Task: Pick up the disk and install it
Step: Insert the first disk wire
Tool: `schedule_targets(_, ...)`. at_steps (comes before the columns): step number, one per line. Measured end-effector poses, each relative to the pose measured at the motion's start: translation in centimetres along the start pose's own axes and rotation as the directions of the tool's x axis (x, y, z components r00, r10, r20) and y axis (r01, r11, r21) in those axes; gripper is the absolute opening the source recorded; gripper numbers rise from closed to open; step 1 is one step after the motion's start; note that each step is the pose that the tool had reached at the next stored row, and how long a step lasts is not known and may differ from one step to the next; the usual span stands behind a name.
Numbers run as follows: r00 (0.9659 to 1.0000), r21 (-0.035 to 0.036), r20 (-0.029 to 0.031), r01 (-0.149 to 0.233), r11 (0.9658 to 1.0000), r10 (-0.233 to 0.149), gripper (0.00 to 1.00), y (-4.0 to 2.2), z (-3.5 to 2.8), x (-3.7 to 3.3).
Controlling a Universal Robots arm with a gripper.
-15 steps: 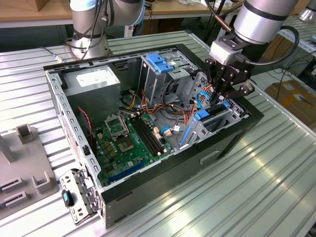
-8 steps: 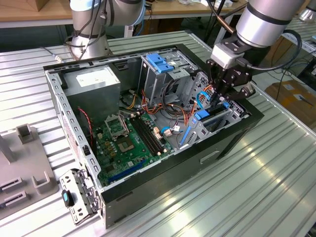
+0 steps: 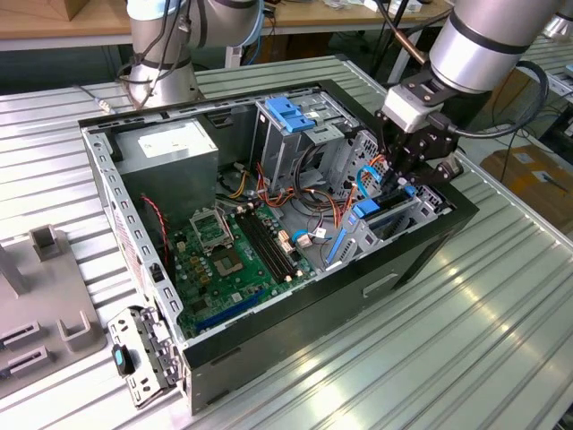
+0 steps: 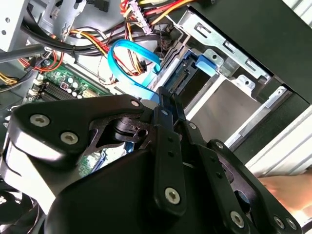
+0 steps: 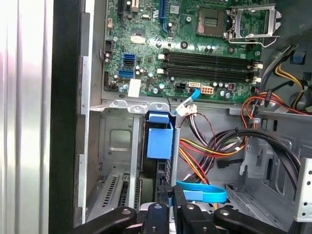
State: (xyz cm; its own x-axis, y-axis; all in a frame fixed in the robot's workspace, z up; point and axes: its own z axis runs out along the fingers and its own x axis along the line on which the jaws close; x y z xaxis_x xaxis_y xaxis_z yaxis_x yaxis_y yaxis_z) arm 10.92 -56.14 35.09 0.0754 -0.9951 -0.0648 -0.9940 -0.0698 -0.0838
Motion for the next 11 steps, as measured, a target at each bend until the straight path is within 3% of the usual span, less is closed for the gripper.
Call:
schedule_targets(1, 1.0000, 0.0021, 0.0034, 0.000, 1.0000, 0.000, 0.16, 0.04, 0.01, 0.08)
schedule_targets(5, 1.0000, 0.0052, 0.0053, 0.000, 1.0000, 0.000, 0.16, 0.13, 0.10, 0.47)
schedule_targets(11, 1.0000, 0.0073, 0.0069, 0.000, 1.0000, 0.000, 0.16, 0.18, 0.25, 0.51)
